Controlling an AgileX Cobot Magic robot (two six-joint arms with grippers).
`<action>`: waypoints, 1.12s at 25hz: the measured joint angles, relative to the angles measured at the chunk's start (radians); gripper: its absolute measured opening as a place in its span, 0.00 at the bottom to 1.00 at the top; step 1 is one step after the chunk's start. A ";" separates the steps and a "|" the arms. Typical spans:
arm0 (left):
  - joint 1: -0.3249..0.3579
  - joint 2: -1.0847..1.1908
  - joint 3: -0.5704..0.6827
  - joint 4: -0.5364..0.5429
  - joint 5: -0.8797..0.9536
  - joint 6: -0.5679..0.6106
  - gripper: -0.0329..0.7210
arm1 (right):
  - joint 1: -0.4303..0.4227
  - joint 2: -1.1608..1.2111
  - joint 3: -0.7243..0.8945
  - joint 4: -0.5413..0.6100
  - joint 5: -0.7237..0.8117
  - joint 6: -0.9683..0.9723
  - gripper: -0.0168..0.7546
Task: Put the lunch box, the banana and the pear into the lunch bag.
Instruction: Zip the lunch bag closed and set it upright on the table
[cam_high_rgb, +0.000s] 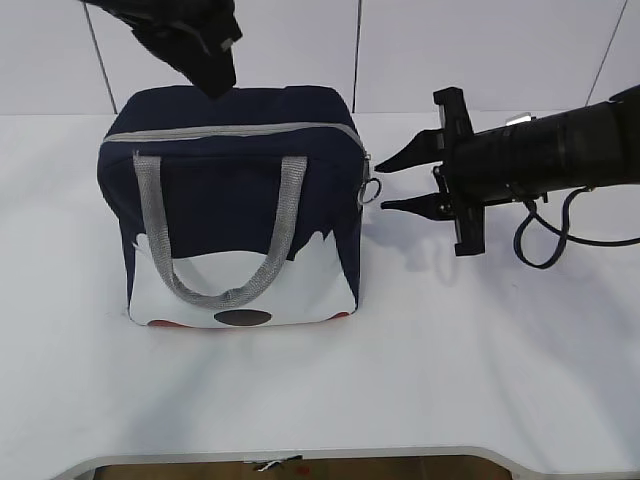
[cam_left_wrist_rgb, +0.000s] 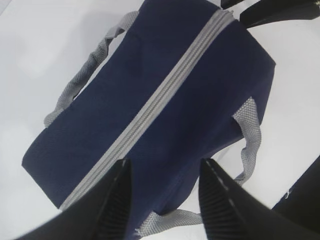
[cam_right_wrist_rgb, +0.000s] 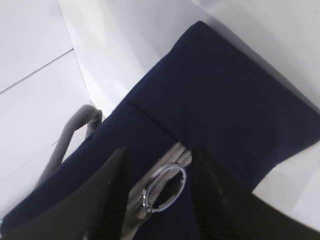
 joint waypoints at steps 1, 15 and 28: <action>0.000 0.000 0.000 0.000 0.000 0.000 0.49 | 0.000 0.000 0.000 0.004 -0.002 0.001 0.47; 0.000 0.000 0.000 0.000 0.000 0.000 0.47 | 0.035 0.000 0.000 0.058 -0.046 0.002 0.47; 0.000 0.000 0.000 0.000 0.000 0.000 0.46 | 0.035 0.000 0.000 0.062 -0.064 0.002 0.37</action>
